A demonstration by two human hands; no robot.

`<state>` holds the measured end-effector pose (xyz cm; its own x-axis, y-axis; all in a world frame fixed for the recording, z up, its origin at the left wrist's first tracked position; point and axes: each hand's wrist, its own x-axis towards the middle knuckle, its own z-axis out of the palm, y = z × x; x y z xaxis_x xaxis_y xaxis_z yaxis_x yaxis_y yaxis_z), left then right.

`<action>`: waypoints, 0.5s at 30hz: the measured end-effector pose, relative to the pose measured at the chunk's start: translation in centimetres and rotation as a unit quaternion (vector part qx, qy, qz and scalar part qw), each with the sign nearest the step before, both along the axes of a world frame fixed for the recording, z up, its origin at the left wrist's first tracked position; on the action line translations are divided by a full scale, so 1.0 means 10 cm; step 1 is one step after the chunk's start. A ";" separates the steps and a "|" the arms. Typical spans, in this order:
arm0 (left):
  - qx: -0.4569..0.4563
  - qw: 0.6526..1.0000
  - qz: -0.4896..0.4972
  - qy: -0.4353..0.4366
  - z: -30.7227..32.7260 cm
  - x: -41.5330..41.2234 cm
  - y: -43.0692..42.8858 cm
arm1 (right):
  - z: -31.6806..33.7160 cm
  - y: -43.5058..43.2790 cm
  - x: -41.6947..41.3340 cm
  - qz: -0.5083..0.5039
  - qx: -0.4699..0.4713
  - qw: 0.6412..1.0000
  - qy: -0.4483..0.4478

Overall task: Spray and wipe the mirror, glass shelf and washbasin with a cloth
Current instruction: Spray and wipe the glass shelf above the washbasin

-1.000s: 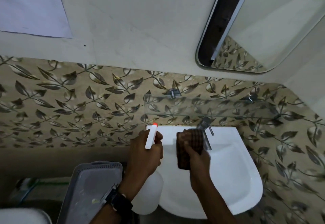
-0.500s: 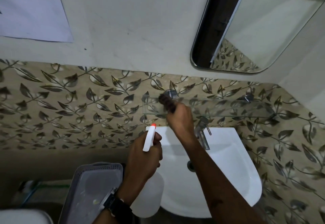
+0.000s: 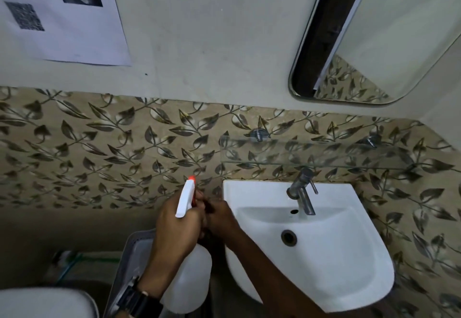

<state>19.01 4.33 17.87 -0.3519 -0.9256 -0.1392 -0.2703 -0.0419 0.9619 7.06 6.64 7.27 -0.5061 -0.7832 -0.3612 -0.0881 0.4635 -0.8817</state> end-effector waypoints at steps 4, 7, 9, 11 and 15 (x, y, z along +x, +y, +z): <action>0.015 0.999 -0.039 -0.006 -0.19 -0.15 0.00 | -0.16 0.35 -0.30 -0.147 0.020 0.987 -0.059; 0.023 0.997 -0.079 0.003 -0.26 -0.33 0.06 | -0.13 0.69 -0.57 -0.250 -0.022 0.962 -0.106; 0.027 0.994 -0.109 0.004 -0.32 -0.46 0.10 | -0.11 0.92 -0.73 -0.298 -0.045 0.947 -0.112; 0.032 0.991 -0.128 0.006 -0.42 -0.59 0.13 | -0.12 1.16 -0.85 -0.334 -0.072 0.932 -0.121; 0.065 0.985 -0.159 -0.005 -0.64 -0.81 0.19 | -0.18 1.60 -0.99 -0.384 -0.097 0.908 -0.135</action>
